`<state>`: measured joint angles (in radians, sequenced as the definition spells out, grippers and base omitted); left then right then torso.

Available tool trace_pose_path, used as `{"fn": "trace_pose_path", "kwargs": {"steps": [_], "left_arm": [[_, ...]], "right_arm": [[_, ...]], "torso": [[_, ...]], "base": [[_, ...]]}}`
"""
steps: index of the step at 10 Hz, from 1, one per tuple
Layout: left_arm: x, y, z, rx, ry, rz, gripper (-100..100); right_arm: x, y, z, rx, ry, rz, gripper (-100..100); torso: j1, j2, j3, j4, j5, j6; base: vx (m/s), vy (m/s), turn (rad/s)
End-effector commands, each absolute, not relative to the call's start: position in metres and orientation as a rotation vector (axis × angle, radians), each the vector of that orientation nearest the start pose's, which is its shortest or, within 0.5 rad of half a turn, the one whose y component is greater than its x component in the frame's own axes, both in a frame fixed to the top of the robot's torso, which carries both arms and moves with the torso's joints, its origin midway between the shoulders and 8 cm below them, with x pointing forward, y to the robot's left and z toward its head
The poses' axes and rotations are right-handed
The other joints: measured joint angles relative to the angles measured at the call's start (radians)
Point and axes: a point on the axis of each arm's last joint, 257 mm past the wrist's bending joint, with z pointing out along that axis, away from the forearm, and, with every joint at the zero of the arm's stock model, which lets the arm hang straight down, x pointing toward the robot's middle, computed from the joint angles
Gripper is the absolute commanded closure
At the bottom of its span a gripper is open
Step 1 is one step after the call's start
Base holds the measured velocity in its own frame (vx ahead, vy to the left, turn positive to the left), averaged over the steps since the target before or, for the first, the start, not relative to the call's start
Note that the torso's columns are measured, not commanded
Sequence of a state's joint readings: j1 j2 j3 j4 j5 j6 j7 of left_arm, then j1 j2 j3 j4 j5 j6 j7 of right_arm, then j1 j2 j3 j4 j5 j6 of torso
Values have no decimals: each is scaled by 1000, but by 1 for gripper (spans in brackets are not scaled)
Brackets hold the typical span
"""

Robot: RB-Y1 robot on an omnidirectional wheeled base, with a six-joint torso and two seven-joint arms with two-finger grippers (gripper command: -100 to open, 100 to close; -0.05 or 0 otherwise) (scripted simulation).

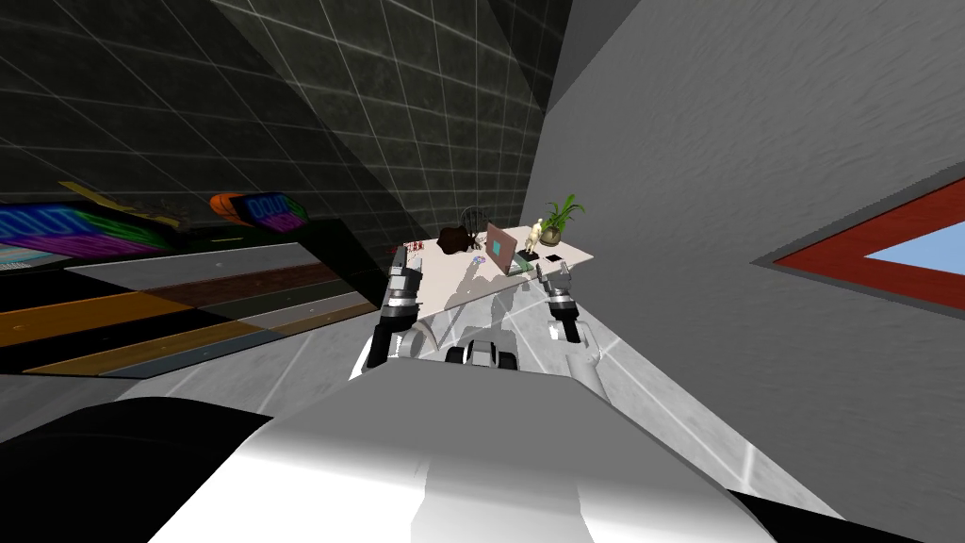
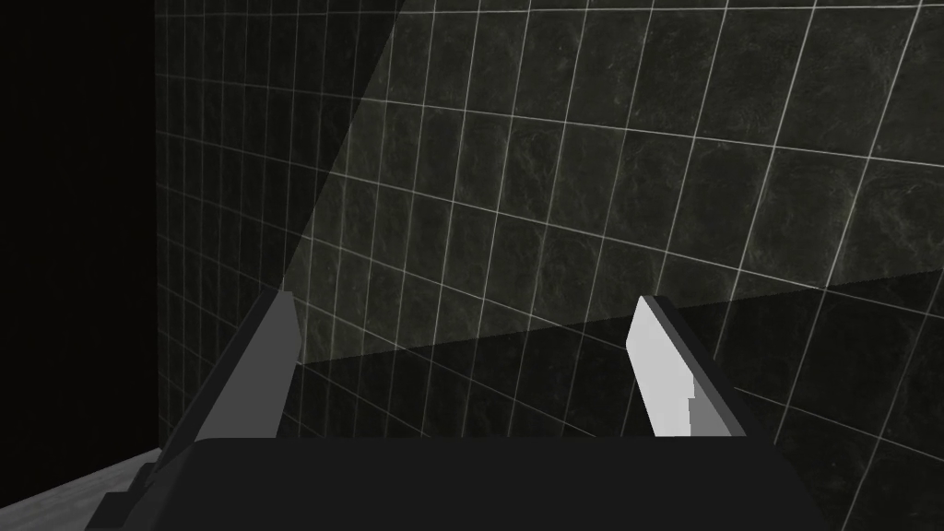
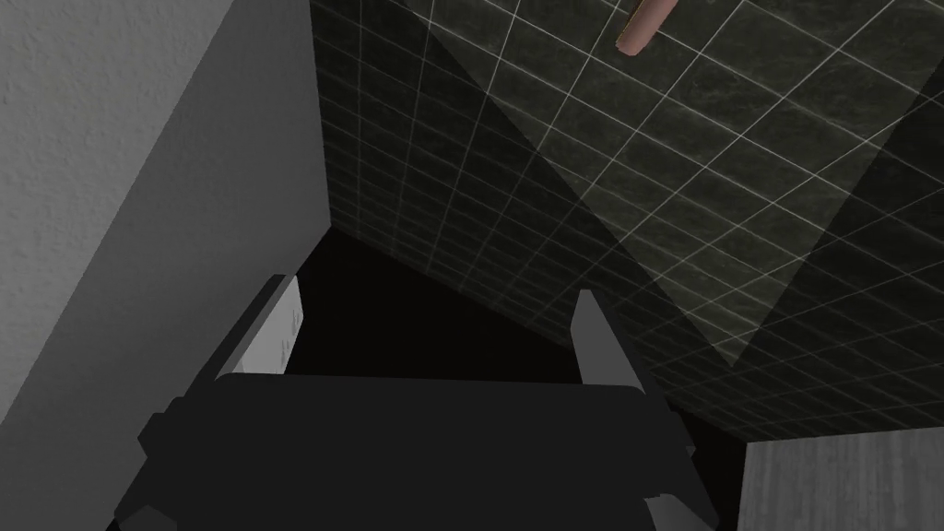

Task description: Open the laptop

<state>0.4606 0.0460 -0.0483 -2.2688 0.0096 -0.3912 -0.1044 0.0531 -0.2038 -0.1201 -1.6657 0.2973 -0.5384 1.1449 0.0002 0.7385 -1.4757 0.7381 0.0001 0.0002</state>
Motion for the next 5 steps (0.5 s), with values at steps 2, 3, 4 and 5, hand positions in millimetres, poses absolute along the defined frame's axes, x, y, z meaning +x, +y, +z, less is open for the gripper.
{"fn": "trace_pose_path", "kwargs": {"steps": [2,3,4,5], "left_arm": [[369,258,10,-659,735,-1254,0],[369,258,10,-659,735,-1254,0],[369,258,10,-659,735,-1254,0],[369,258,10,-659,735,-1254,0]], "right_arm": [[505,-276,-82,-263,1027,-112,-100],[505,-276,-82,-277,1023,-136,-100],[505,-276,-82,-281,1022,-144,-100],[513,-275,-87,-316,1023,-190,-100]], "torso": [[0,0,0,0,0,0],[0,-1,-1,0,0,0],[0,-1,0,0,0,0],[0,0,0,0,0,0]], "base": [[15,-5,46],[15,-5,29],[6,-2,-5],[10,0,46]]}}
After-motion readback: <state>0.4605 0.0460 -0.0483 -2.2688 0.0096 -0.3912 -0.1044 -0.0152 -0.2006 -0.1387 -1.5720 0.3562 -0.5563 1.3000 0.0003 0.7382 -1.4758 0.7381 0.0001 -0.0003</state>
